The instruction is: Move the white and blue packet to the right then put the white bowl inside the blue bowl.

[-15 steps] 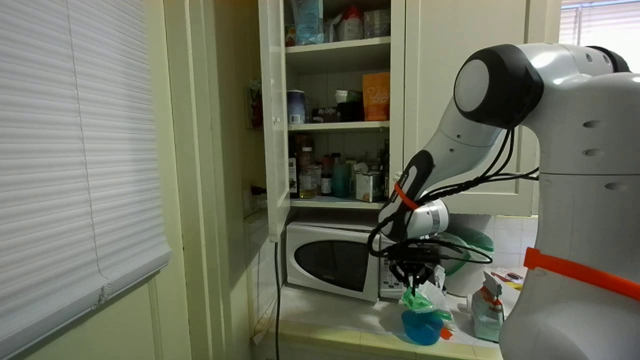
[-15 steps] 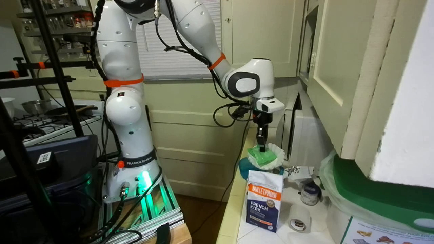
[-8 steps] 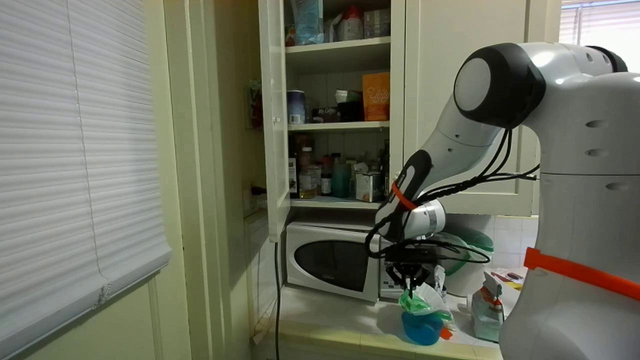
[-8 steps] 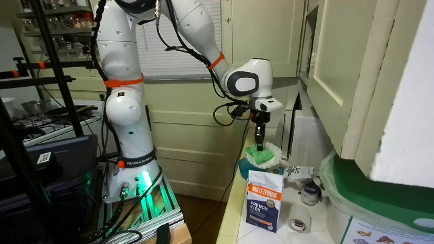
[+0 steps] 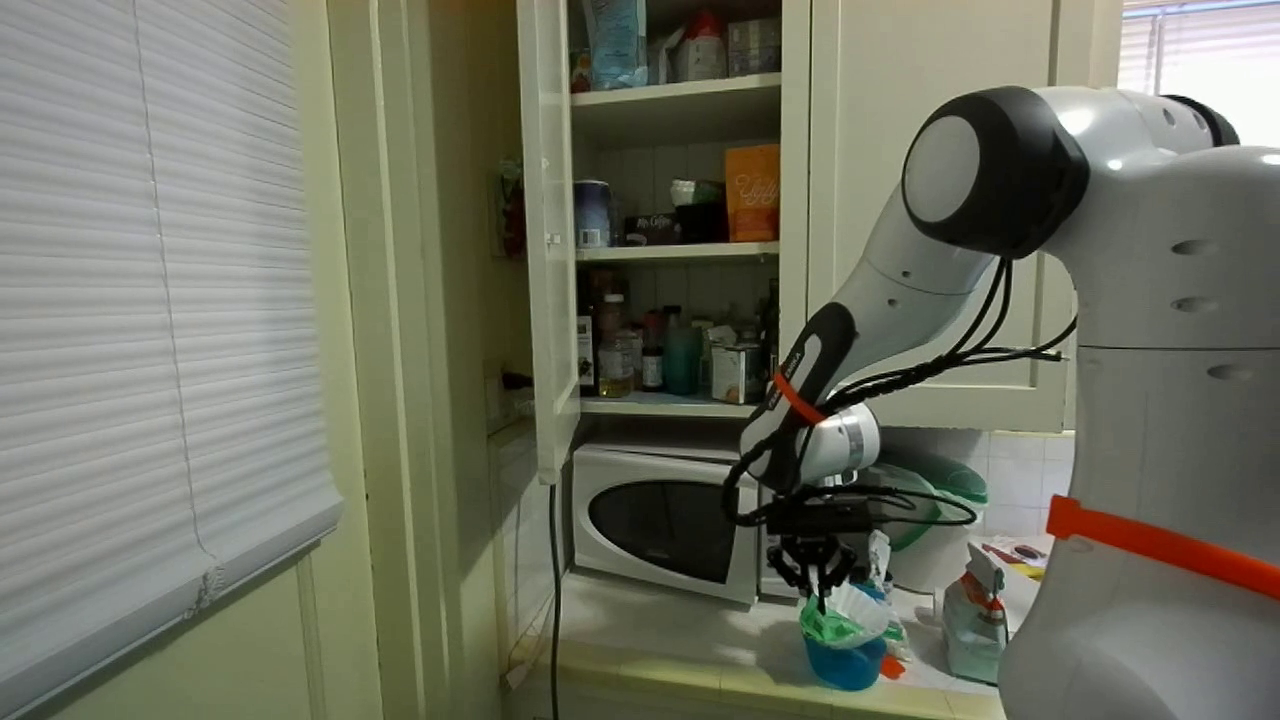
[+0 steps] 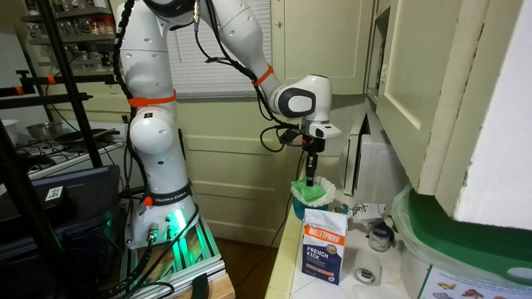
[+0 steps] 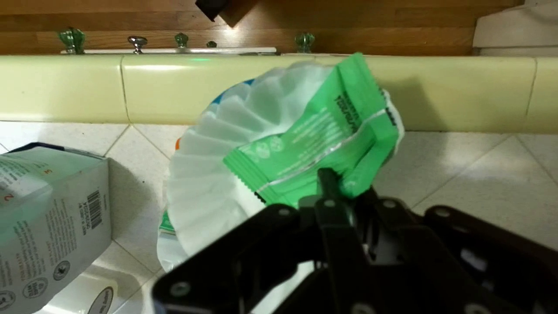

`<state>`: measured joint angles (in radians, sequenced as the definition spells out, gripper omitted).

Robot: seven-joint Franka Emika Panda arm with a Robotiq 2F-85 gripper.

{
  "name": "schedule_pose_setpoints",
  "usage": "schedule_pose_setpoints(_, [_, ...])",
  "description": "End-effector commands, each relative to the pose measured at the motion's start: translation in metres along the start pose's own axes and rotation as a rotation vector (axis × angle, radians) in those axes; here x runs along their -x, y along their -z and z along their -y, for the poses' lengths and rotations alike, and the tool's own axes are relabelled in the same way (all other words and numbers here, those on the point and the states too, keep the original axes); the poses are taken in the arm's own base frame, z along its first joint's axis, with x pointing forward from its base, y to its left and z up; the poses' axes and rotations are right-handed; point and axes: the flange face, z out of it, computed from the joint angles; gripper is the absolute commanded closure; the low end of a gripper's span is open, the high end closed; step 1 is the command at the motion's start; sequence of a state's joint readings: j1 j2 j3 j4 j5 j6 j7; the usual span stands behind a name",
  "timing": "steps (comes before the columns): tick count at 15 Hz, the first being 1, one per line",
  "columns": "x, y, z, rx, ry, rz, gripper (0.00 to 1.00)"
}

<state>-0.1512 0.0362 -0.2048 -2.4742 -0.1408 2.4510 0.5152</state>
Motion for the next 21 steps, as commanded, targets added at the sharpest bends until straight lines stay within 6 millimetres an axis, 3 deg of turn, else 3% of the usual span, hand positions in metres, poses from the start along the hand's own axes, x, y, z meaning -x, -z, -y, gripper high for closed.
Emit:
schedule_pose_setpoints(1, [-0.001,-0.01,-0.001,0.049,0.011,0.038,0.97])
schedule_pose_setpoints(18, [-0.016,-0.033,0.009,0.093,-0.006,0.063,0.97])
schedule_pose_setpoints(20, [-0.016,-0.033,0.009,0.103,-0.003,0.061,0.61])
schedule_pose_setpoints(21, [-0.015,-0.033,0.008,0.107,0.002,0.058,0.56])
